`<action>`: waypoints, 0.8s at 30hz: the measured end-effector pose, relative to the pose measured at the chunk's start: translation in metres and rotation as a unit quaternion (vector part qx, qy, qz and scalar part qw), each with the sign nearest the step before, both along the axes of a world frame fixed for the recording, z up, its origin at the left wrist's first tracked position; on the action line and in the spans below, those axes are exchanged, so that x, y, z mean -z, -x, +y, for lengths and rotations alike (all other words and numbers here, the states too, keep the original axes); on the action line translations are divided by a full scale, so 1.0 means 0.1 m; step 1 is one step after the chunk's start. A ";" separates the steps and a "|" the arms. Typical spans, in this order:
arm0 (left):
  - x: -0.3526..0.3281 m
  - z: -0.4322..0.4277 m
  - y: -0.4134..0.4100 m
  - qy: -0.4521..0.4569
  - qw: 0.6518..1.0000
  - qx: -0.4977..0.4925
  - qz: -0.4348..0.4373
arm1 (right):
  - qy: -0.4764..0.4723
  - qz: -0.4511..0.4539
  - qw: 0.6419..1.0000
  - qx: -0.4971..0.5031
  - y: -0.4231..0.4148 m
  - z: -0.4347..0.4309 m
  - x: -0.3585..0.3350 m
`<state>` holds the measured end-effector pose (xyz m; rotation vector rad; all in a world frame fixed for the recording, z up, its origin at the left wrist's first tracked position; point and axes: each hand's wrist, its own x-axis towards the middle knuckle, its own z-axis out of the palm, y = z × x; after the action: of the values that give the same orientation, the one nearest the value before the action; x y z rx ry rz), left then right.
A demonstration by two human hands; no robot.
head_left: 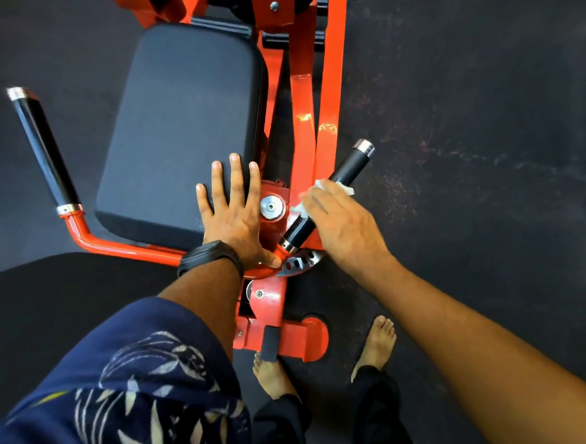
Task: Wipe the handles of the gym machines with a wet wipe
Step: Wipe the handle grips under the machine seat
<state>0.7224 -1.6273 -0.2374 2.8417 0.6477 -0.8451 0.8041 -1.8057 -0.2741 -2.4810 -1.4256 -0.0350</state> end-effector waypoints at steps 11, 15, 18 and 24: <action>0.01 0.01 0.01 0.000 1.000 0.000 -0.005 | 0.213 -0.004 0.972 -0.099 -0.09 0.22 -0.23; 0.00 0.01 0.00 -0.003 1.000 0.002 -0.001 | 0.223 0.035 0.971 -0.082 -0.29 0.24 -0.38; -0.02 0.01 -0.01 0.001 1.000 0.002 0.001 | 0.224 -0.008 0.975 -0.001 -0.36 0.28 -0.45; -0.04 0.00 0.00 -0.001 1.000 0.002 0.002 | 0.219 0.008 0.976 -0.013 -0.39 0.21 -0.38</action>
<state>0.7225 -1.6275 -0.2334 2.8458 0.6439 -0.8507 0.8430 -1.7849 -0.2358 -2.7936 -1.5996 0.3415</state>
